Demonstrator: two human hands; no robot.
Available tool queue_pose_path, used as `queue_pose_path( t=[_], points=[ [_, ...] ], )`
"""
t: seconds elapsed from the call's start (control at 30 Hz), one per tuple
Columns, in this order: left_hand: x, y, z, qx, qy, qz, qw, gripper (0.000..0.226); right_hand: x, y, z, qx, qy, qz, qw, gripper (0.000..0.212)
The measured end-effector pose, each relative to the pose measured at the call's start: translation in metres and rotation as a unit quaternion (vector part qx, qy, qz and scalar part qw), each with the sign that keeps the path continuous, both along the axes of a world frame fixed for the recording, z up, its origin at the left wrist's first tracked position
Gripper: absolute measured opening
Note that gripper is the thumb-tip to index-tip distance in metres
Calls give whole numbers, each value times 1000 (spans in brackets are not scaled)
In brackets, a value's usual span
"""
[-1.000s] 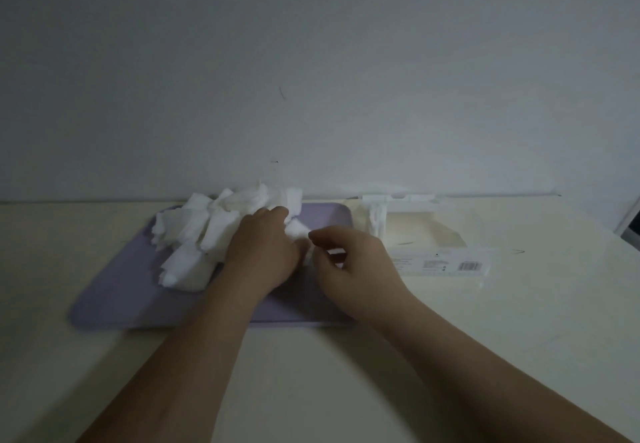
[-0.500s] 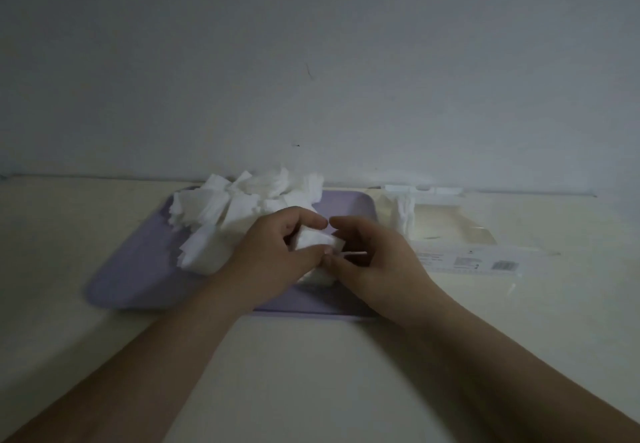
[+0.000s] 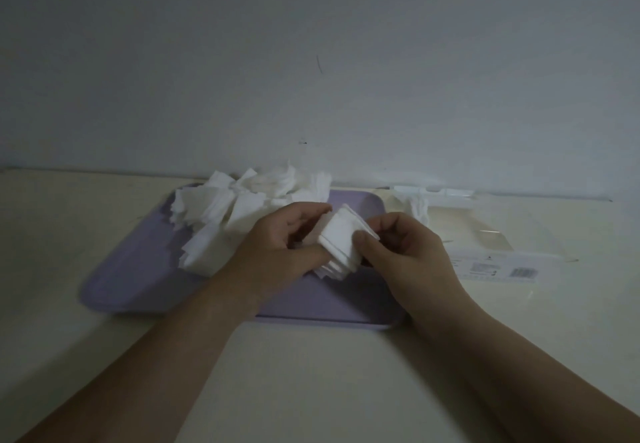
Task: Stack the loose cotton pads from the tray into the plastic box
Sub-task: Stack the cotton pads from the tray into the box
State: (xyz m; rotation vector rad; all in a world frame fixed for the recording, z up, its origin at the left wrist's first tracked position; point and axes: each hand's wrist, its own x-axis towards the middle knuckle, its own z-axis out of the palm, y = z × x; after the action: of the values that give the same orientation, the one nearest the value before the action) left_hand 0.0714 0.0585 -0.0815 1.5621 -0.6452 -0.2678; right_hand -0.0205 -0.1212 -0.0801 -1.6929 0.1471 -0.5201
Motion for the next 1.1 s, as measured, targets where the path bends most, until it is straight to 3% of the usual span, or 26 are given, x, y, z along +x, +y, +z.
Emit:
queue_pose_path(
  t=[0.27, 0.47, 0.63, 0.77, 1.0, 1.1],
  points=[
    [-7, 0, 10, -26, 53, -39, 998, 54, 0, 3, 0, 8, -6, -28, 1000, 8],
    [-9, -3, 7, 13, 27, 17, 999, 23, 1, 4, -2, 4, -22, -34, 999, 11],
    [-6, -4, 3, 45, 3, 45, 998, 22, -1, 5, 0, 54, -45, -39, 997, 8],
    [-8, -4, 6, 42, 16, 82, 996, 7, -5, 4, 6, -11, -51, -72, 996, 4],
    [-7, 0, 19, -98, -28, 179, 979, 8, -2, 2, 8, -29, 3, -98, 995, 8],
    [-10, 3, 26, -163, 8, 100, 982, 14, -2, 2, 7, -17, 14, -96, 995, 7]
  ],
)
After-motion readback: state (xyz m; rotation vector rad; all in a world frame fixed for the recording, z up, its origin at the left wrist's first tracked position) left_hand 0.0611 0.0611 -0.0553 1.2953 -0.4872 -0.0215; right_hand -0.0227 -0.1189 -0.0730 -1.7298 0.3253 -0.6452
